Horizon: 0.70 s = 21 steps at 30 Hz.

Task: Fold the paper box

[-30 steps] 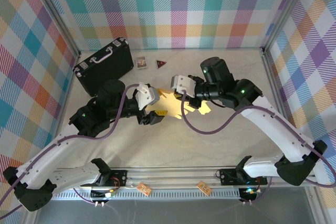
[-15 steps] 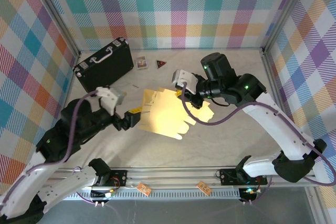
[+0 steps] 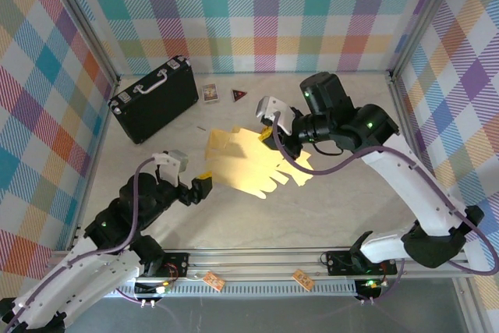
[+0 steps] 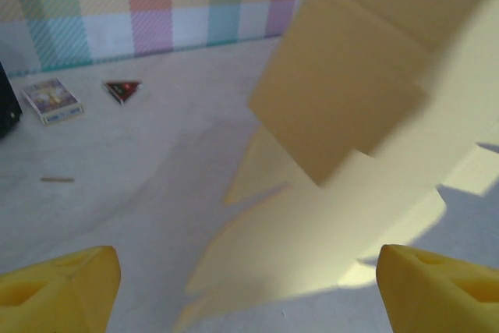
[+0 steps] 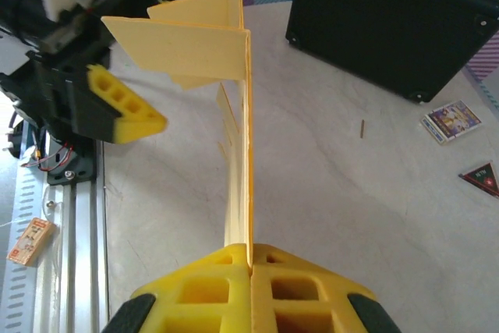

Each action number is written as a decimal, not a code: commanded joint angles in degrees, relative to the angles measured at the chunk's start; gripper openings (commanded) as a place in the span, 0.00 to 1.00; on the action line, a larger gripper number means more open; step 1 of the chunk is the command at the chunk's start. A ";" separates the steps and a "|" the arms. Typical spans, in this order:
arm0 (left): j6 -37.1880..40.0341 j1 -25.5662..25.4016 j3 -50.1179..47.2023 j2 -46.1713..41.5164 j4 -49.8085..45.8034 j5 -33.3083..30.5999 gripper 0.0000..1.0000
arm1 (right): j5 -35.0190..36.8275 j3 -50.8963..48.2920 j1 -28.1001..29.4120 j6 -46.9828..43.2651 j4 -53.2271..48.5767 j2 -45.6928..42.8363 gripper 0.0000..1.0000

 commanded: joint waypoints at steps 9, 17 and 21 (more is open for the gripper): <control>11.00 0.08 -9.06 2.95 22.85 7.99 0.83 | -5.45 -1.69 -0.42 -3.64 0.53 -3.38 0.02; 9.37 -0.04 -11.59 2.95 28.08 15.33 0.65 | -3.01 -2.30 -0.85 -3.50 1.25 -3.49 0.02; 9.02 -0.67 -13.94 0.08 30.52 15.51 0.62 | -2.84 -2.31 -1.16 -2.67 2.20 -3.46 0.01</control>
